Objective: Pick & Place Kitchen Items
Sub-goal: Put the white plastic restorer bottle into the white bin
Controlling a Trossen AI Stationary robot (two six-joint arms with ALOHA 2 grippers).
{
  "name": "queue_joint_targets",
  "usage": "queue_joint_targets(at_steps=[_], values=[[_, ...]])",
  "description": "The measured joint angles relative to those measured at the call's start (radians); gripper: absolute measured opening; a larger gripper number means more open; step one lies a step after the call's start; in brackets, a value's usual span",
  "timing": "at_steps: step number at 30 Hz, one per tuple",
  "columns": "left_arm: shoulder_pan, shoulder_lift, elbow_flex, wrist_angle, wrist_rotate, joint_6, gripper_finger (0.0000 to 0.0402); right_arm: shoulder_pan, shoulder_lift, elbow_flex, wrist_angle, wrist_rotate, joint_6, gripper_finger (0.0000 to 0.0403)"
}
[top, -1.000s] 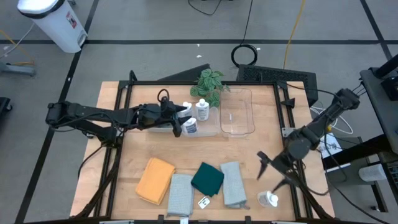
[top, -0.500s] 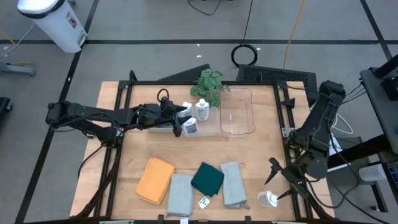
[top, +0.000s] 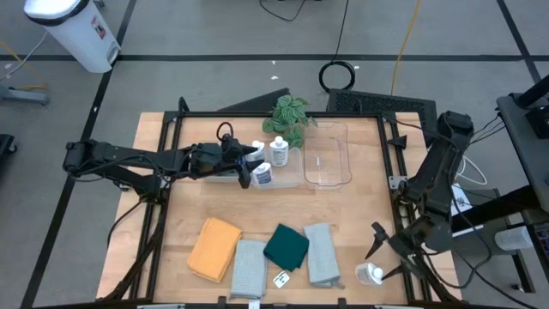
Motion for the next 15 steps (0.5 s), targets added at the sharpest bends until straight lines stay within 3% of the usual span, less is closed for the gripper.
queue_joint_targets(at_steps=[15], values=[[0.0,0.0,0.0,0.0,-0.002,-0.005,0.0234,0.022,0.098,-0.001,0.046,-0.008,0.024,0.0287]])
